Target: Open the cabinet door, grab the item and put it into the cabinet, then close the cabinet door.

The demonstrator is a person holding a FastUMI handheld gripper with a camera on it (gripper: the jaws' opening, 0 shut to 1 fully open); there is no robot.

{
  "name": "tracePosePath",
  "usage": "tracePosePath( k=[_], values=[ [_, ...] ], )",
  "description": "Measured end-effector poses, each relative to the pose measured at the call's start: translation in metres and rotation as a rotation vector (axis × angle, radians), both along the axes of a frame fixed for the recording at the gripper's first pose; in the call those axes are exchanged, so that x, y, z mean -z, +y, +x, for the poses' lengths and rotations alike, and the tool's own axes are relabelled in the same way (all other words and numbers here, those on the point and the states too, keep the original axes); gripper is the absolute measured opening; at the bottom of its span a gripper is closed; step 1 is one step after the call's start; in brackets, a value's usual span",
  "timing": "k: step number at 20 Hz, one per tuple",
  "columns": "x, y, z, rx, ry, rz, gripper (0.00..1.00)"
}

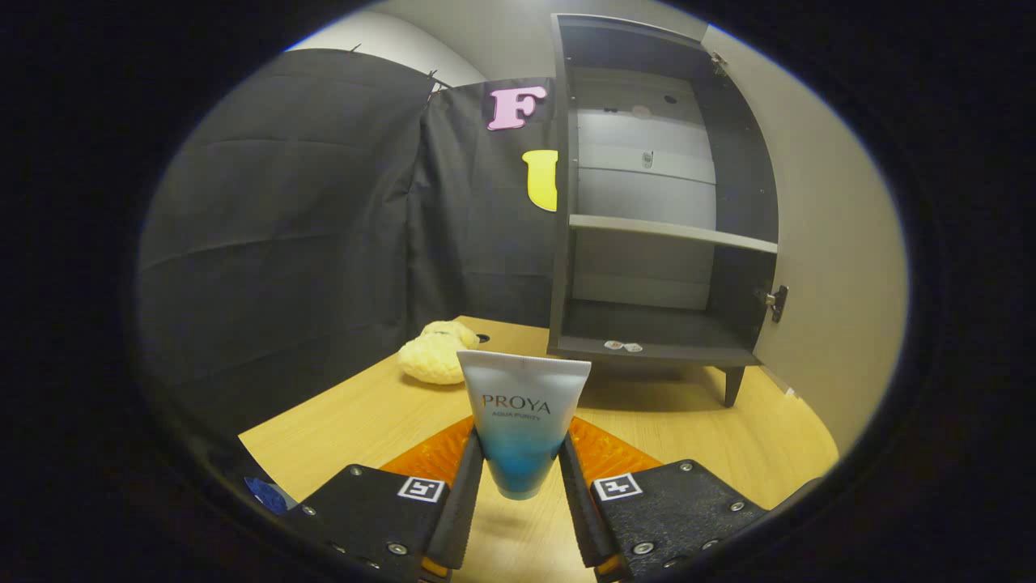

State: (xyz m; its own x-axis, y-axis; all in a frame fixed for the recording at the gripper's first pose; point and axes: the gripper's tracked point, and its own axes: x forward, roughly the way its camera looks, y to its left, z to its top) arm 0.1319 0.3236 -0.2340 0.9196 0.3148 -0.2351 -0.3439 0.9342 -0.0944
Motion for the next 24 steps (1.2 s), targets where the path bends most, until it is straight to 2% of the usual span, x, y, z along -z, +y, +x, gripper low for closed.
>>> tracePosePath(
  k=[5,9,16,21,24],
  values=[
    [-0.069,-0.018,0.008,-0.005,-0.078,-0.052,0.52],
    [-0.138,-0.026,0.029,-0.002,-0.155,-0.036,0.52],
    [-0.225,-0.056,0.091,0.038,-0.247,-0.006,0.52],
    [-0.259,-0.069,0.148,0.064,-0.280,-0.014,0.52],
    [-0.271,-0.065,0.184,0.045,-0.280,-0.022,0.52]
  ],
)
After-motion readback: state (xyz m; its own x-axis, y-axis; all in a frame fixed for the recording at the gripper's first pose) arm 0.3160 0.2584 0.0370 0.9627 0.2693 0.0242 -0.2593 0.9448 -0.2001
